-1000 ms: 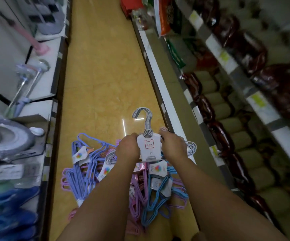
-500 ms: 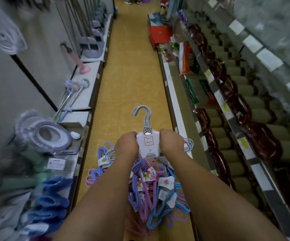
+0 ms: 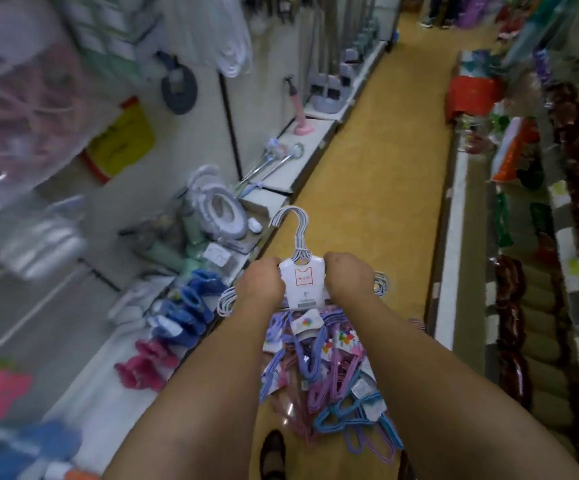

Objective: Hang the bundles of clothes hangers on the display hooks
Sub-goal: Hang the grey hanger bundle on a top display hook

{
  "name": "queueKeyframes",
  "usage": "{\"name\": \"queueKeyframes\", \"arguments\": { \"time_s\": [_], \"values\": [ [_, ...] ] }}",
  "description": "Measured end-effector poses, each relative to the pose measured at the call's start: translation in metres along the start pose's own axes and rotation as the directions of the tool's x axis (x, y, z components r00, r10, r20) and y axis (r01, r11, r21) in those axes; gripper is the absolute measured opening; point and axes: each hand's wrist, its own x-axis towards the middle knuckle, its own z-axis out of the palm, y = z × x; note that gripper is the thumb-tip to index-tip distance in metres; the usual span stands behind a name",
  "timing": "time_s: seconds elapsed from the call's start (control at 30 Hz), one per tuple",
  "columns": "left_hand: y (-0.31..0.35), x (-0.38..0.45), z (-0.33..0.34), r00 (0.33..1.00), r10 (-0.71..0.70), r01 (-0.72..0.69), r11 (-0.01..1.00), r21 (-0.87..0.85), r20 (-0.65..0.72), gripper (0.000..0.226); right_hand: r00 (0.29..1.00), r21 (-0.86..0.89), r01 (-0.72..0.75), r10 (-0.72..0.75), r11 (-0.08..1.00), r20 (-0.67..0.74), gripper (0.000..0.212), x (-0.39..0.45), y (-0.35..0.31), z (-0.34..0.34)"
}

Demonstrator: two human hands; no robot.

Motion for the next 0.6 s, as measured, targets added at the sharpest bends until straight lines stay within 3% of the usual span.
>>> {"name": "queueKeyframes", "arguments": {
  "time_s": [0.23,0.6],
  "values": [
    [-0.079,-0.078,-0.015,0.966,-0.255,0.252,0.966,-0.065,-0.039,0.021,0.96,-0.028,0.272,-0.27,0.962,0.069,0.028,-0.044,-0.073,0.021],
    [-0.202,-0.228,-0.074,0.811,-0.558,0.517,0.824,-0.233,-0.173,0.029,0.775,-0.076,0.63,-0.619,0.773,0.13,0.028,-0.149,-0.226,0.04]
  ]
}}
